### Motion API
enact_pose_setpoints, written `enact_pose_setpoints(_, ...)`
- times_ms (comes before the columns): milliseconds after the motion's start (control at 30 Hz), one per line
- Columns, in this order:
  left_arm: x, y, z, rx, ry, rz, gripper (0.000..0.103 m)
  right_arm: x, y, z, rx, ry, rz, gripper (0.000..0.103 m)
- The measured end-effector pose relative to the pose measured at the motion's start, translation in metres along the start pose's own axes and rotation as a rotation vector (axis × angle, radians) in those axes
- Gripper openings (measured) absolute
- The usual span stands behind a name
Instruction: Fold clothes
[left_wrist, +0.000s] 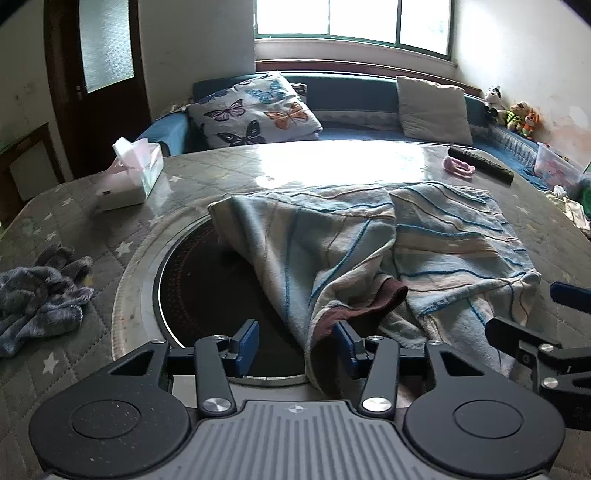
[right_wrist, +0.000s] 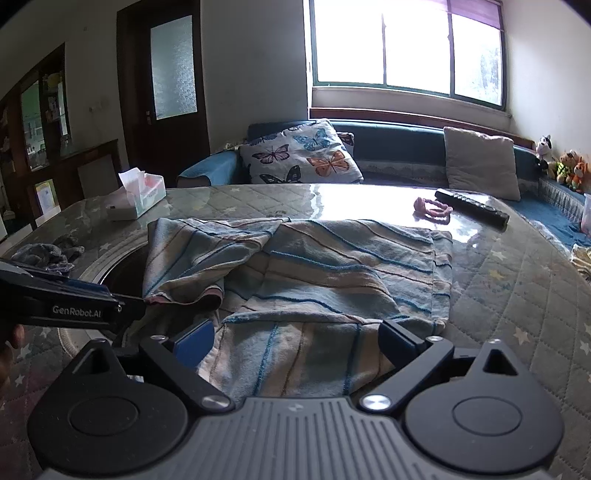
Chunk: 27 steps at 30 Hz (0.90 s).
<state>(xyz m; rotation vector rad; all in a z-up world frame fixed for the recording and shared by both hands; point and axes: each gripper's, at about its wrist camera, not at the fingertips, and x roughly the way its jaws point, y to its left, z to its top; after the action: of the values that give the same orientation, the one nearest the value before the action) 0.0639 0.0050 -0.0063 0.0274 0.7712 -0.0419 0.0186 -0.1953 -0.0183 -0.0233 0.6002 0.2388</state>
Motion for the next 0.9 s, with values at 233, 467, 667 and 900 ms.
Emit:
enact_pose_setpoints(233, 0.005, -0.01, 0.016, 0.041, -0.016, -0.031, 0.04, 0.012, -0.003, 0.01, -0.021, 0.022, 0.021, 0.084)
enact_pose_setpoints(467, 0.012, -0.026, 0.048, 0.123, -0.064, -0.062, 0.04, 0.031, -0.015, 0.026, 0.011, 0.062, 0.063, 0.065)
enact_pose_setpoints(667, 0.039, -0.048, 0.068, 0.182, -0.057, -0.13, 0.04, 0.049, -0.019, 0.029, 0.011, 0.095, 0.07, 0.055)
enact_pose_setpoints(900, 0.085, -0.065, 0.075, 0.267, -0.008, -0.084, 0.036, 0.055, -0.028, 0.029, 0.013, 0.112, 0.071, 0.054)
